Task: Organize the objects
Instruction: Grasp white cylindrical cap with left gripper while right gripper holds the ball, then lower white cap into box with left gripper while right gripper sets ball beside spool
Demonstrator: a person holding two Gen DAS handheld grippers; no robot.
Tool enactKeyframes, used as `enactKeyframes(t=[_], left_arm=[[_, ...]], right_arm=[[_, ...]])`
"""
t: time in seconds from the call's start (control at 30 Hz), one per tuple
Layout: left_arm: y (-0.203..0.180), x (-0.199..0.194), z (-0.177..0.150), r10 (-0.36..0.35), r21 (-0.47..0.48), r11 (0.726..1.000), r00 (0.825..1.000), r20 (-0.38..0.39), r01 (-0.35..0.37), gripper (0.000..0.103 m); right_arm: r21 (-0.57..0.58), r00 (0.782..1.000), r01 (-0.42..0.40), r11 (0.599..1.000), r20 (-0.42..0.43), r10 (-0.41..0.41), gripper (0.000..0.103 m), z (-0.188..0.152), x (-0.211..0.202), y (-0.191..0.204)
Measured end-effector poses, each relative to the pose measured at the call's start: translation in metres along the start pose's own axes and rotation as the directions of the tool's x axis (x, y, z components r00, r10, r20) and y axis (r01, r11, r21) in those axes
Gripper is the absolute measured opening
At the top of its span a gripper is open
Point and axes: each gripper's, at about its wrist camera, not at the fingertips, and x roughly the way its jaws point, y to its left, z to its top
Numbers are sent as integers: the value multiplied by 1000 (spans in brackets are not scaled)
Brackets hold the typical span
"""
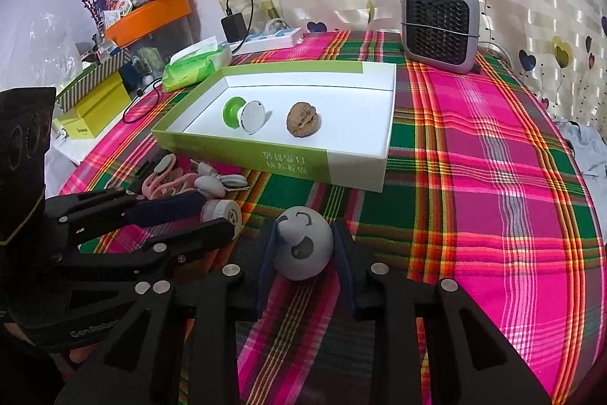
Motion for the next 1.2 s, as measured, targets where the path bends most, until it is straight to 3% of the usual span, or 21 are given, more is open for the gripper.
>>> enactKeyframes(t=[0.13,0.8,1.2], left_arm=[[3,0,-1,9,-12,1000,1000,-3,-9,17],[5,-12,-1,-27,-15,1000,998,55,28,17],[4,-22,-1,-12,-3,1000,994,108,12,17]], right_arm=[[-5,1000,3,1000,4,-3,31,0,-1,0],[-27,999,11,1000,39,-10,31,-1,-8,4],[-25,995,8,1000,98,-6,31,-1,-19,2]])
